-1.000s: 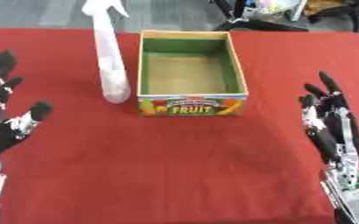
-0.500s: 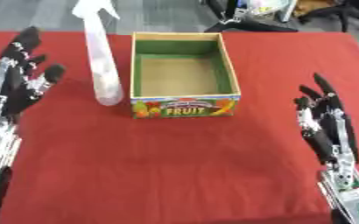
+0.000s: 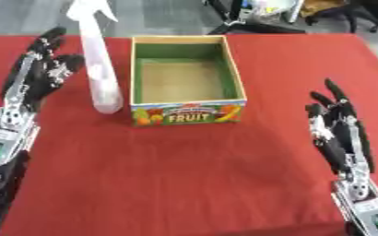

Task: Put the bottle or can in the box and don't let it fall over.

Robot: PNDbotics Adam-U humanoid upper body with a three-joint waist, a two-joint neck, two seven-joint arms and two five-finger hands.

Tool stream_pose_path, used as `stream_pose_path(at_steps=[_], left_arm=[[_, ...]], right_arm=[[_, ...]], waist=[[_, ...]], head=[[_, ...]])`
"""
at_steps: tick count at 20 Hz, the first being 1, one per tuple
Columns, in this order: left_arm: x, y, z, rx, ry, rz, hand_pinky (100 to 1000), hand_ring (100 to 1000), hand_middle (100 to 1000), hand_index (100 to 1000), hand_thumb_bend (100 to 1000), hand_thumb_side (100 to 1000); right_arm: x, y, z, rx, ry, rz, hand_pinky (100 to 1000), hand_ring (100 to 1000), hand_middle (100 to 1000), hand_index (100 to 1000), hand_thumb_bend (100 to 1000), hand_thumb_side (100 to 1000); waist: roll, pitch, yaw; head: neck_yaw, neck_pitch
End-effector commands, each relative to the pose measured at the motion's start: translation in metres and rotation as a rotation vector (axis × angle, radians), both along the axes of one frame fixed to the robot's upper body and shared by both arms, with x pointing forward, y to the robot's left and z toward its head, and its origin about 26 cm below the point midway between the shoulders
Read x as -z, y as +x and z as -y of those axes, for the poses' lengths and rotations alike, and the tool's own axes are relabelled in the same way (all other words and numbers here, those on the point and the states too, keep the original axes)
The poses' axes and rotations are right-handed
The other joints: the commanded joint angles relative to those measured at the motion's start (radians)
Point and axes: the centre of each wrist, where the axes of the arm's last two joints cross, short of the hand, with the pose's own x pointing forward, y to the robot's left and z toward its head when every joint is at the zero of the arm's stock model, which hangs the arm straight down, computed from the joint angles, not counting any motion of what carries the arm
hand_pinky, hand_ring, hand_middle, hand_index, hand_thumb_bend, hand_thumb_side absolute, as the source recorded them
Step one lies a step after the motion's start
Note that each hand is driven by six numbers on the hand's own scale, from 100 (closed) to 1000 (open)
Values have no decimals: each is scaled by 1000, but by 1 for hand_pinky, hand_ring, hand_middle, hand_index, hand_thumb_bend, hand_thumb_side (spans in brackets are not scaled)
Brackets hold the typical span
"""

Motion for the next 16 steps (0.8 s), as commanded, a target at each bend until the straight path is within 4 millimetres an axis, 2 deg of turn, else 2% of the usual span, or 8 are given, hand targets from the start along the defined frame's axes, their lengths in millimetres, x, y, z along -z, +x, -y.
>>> stream_pose_path(at_steps=[1,11,12,13,16], left_arm=[[-10,11,0,8,44,13,900,1000,971,907,857,528],[-6,29,10,55,110,-31,888,1000,946,905,861,537],[-6,30,12,63,123,-38,883,1000,943,905,876,508],[-5,30,12,71,137,-45,880,1000,942,905,860,539],[0,30,14,84,173,-71,859,1000,919,902,837,532]], right_arm=[[-5,2,0,-12,-4,18,793,897,1000,968,100,470],[-4,2,-3,-27,-1,15,794,897,1000,968,100,470],[-4,2,-3,-27,0,15,794,897,1000,968,100,470],[-4,2,-3,-28,0,15,794,897,1000,968,100,470],[-4,2,-3,-28,0,15,794,897,1000,968,100,470]], waist=[[2,-18,-6],[5,-14,-29],[5,-14,-31],[5,-14,-32],[6,-13,-34]], head=[[6,-12],[19,-15],[20,-14],[20,-14],[20,-13]])
